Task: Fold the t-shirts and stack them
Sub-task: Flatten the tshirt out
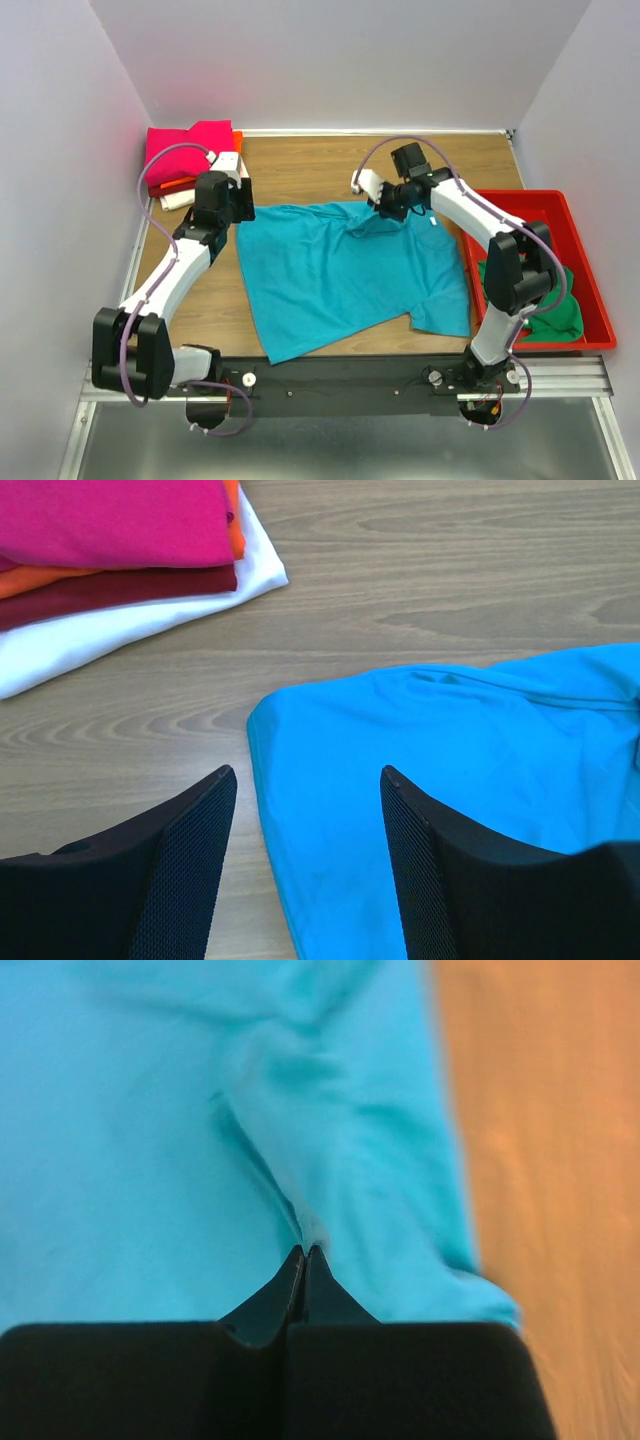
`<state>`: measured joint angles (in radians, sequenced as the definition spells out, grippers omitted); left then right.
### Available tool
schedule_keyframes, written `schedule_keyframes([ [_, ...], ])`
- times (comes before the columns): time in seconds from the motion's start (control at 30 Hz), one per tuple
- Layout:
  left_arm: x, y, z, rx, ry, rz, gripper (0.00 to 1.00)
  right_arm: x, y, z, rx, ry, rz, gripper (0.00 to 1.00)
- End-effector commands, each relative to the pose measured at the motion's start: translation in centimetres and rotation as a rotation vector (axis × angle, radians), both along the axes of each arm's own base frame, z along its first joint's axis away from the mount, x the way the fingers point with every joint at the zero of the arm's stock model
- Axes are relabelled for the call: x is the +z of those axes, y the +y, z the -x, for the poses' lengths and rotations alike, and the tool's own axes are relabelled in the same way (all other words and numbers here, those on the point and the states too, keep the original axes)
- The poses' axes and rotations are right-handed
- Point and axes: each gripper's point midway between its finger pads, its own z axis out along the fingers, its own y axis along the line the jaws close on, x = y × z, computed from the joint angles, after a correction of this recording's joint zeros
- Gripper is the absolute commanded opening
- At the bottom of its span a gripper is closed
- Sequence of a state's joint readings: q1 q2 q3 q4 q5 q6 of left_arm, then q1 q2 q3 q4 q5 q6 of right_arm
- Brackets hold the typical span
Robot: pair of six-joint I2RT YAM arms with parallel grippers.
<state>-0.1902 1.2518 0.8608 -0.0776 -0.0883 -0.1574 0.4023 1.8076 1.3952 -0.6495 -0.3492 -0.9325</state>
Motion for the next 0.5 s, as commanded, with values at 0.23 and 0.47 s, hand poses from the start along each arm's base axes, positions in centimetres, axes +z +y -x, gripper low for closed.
schedule_keyframes([
  [0.23,-6.9,0.2,-5.6,-0.023,0.242,0.093,0.54,9.3,-5.5,-8.9,-0.495,-0.247,-0.182,0.00],
  [0.47,-12.7,-4.3,-1.4,-0.132,0.425,0.194,0.39,10.9,-9.1,-10.7,-0.653,-0.305,-0.211,0.01],
])
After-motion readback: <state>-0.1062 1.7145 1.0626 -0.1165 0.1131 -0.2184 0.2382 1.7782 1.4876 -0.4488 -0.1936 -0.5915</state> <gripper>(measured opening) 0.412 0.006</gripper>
